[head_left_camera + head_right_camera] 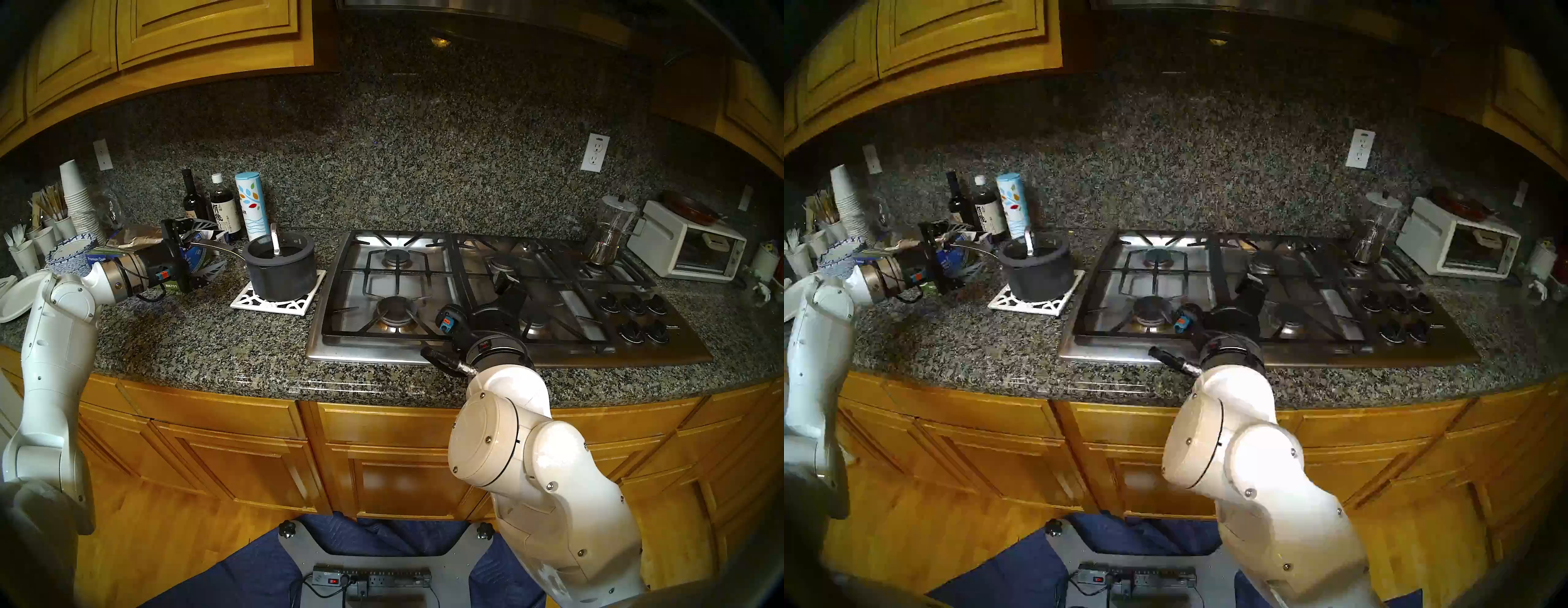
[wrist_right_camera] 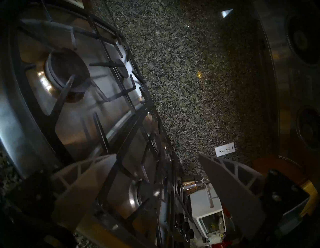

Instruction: Pick up the pot, put it on the stove, take off the pot lid

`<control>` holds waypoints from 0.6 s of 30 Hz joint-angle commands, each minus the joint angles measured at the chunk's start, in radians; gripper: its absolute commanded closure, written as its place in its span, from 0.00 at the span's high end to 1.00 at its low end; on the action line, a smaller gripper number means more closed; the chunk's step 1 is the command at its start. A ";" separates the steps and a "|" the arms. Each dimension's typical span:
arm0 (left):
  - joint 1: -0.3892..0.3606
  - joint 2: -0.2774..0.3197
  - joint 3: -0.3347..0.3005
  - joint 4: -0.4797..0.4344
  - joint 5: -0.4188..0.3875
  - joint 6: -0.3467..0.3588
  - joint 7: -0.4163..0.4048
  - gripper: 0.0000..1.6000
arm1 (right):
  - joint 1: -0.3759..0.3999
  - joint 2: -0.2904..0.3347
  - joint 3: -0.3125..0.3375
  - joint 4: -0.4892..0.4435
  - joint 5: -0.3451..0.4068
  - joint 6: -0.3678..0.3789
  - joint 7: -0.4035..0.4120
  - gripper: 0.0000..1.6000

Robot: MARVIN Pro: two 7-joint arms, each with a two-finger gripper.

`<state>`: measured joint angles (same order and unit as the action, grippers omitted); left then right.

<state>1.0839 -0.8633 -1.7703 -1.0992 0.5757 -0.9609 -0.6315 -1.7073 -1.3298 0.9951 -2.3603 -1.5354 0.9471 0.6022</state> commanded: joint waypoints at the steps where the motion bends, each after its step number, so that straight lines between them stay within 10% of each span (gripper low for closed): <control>1: -0.049 -0.019 0.010 -0.025 0.024 0.001 0.063 1.00 | 0.014 -0.001 0.002 -0.026 -0.009 -0.001 -0.014 1.00; 18: -0.097 -0.025 0.055 0.075 0.182 0.001 0.180 1.00 | 0.014 -0.002 0.002 -0.026 -0.009 -0.001 -0.013 1.00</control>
<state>1.0557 -0.9025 -1.7171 -1.0323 0.7338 -0.9611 -0.5143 -1.7075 -1.3298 0.9951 -2.3603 -1.5354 0.9471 0.6025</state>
